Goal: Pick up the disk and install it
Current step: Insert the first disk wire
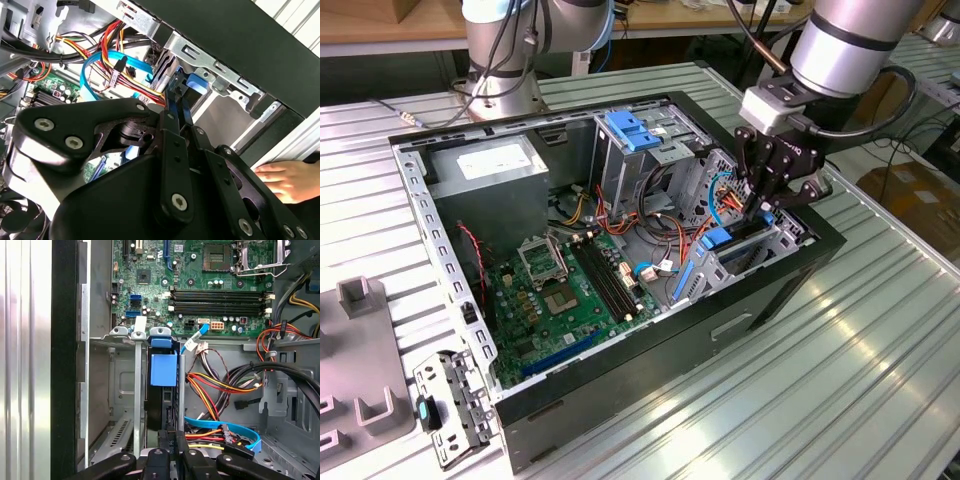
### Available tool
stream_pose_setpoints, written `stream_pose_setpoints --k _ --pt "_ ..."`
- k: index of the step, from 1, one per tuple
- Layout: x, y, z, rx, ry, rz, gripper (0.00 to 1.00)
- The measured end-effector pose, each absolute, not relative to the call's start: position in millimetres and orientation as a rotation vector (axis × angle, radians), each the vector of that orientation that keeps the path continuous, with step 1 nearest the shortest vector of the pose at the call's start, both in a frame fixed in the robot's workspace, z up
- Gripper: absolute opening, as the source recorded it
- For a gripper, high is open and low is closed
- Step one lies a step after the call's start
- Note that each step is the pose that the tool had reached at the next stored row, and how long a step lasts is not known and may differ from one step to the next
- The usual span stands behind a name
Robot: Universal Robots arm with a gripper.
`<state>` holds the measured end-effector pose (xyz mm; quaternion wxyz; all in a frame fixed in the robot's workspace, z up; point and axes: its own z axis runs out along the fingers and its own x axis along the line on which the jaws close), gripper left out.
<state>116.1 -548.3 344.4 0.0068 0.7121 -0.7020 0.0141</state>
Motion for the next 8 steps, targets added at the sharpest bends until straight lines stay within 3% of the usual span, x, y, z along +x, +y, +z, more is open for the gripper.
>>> stream_pose_setpoints --k 8 --pt "116.1 -548.5 339.9 2.230 -2.199 0.037 0.17"
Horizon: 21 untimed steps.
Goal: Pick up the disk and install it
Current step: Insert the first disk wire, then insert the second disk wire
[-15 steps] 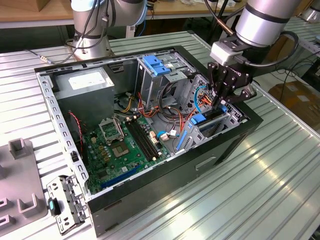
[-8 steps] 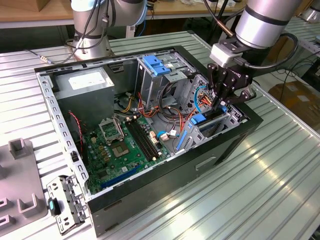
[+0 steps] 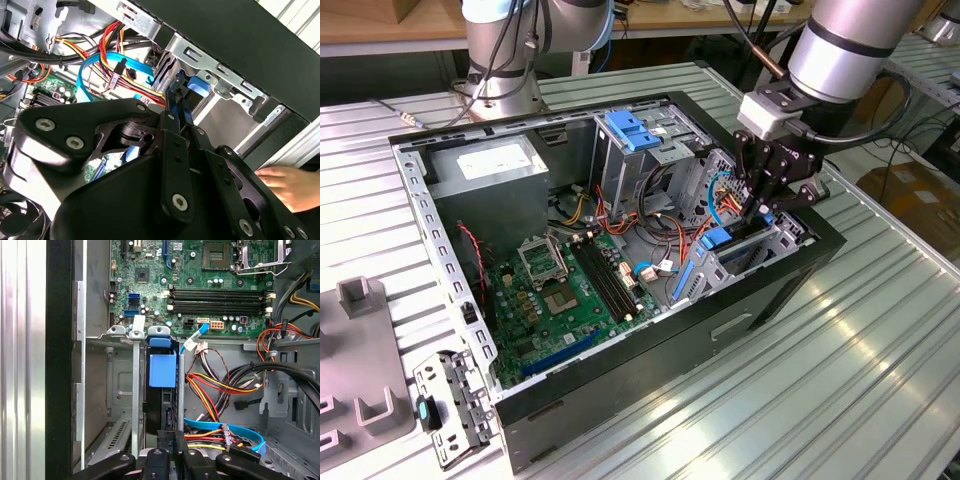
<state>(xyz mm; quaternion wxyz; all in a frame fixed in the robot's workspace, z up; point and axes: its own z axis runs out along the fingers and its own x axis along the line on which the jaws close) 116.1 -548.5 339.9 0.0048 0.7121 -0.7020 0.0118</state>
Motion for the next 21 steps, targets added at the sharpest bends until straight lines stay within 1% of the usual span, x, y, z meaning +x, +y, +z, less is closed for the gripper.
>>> stream_pose_setpoints --k 4,5,11,12,13,21 --pt "116.1 -548.6 342.9 2.231 -2.199 0.036 0.18" --pt "116.1 -548.5 345.3 2.230 -2.199 0.037 0.24" --pt "116.1 -548.5 349.8 2.230 -2.199 0.037 0.24" --pt "116.1 -548.5 349.8 2.230 -2.199 0.037 0.16" --pt "116.1 -548.5 349.8 2.230 -2.199 0.037 0.11" --pt "116.1 -548.5 349.8 2.230 -2.199 0.037 0.11"
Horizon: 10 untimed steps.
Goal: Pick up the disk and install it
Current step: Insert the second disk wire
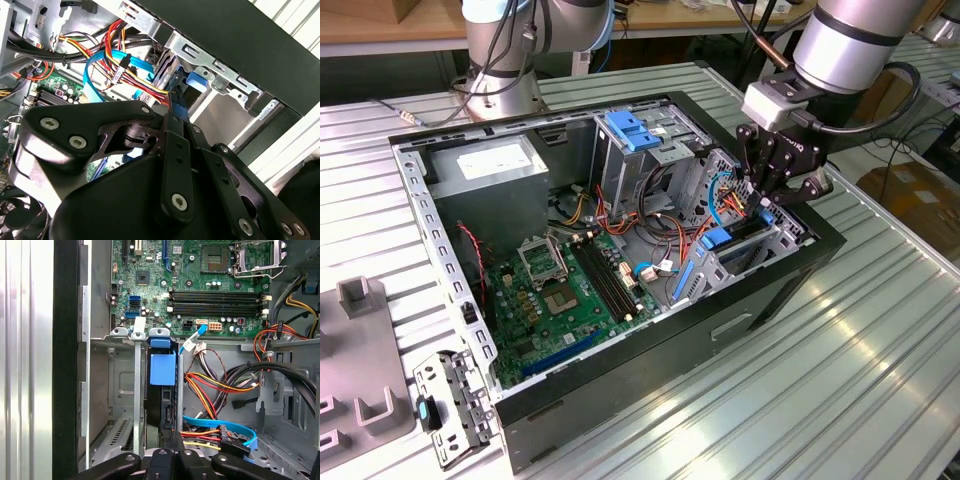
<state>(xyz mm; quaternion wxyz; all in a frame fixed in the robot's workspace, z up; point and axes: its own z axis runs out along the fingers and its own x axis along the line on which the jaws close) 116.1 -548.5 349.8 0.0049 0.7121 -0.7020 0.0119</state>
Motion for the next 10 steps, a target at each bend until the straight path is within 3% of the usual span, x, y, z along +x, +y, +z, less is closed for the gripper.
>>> stream_pose_setpoints --k 10 --pt "114.3 -548.5 349.8 2.230 -2.199 0.038 0.11"
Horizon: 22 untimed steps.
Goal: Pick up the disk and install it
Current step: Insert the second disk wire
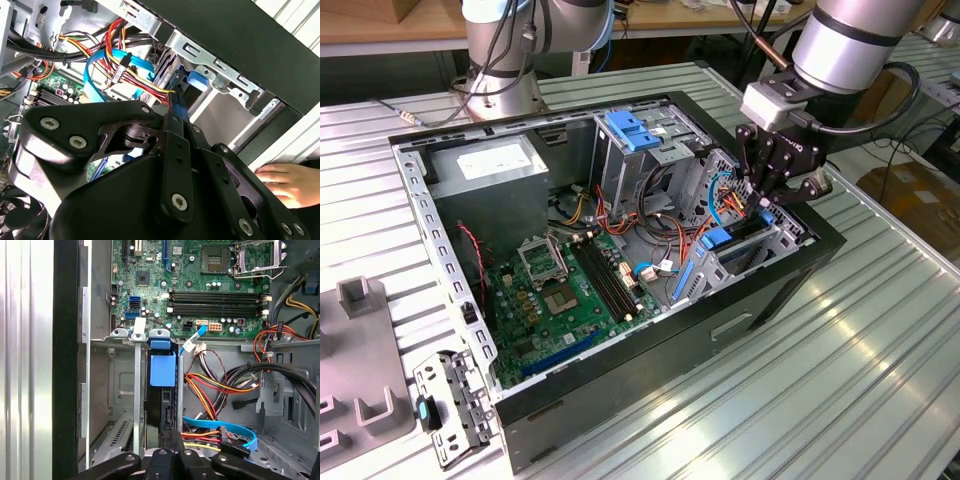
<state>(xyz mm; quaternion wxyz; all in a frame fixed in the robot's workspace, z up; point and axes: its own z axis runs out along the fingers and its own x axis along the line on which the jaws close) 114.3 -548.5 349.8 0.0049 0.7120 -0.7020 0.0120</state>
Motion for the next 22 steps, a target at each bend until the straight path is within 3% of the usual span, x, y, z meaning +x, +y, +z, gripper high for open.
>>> stream_pose_setpoints --k 9,17,22 --pt "109.7 -548.4 349.8 2.233 -2.201 0.032 0.11" --pt "109.6 -546.1 379.0 2.233 -2.201 0.029 0.11" --pt "101.6 -542.4 379.5 2.231 -2.199 0.023 0.11"
